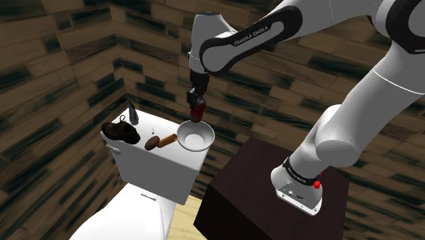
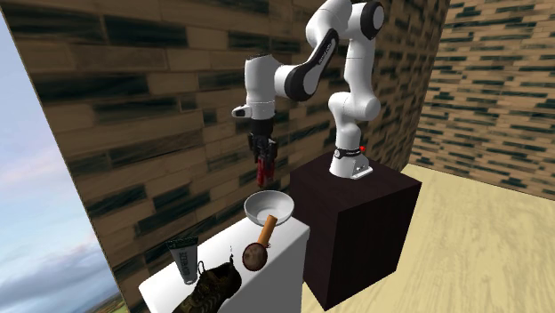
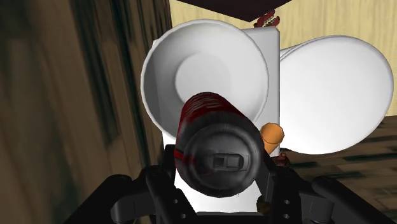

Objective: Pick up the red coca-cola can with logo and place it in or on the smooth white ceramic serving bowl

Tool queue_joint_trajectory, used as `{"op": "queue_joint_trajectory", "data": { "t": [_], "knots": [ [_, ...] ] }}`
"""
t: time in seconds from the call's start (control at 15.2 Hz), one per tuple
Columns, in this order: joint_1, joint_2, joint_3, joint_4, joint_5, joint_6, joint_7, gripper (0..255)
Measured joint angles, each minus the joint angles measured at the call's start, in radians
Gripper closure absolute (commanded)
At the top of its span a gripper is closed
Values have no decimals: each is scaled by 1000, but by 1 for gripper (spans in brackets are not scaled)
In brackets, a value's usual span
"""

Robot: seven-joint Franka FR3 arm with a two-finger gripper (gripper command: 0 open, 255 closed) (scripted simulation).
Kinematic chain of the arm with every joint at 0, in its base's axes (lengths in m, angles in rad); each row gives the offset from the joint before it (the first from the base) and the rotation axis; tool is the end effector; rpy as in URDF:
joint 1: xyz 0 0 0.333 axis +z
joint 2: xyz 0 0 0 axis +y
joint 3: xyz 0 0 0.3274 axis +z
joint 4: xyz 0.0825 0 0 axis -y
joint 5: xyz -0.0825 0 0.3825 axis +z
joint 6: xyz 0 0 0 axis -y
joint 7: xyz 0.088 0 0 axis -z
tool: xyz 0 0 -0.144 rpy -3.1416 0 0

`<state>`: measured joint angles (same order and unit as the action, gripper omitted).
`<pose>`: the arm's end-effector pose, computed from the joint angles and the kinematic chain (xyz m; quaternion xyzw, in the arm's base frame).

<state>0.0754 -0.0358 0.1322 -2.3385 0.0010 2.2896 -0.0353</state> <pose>0.4859 0.1023 0.3236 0.9927 0.1208 -0.0065 0.0026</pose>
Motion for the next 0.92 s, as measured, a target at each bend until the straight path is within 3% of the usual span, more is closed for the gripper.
{"op": "queue_joint_trajectory", "data": {
  "t": [0.26,0.92],
  "knots": [
    [0,-15,0,-67,3,52,-2,255],
    [-1,86,-1,-107,-18,192,14,255]
  ]
}}
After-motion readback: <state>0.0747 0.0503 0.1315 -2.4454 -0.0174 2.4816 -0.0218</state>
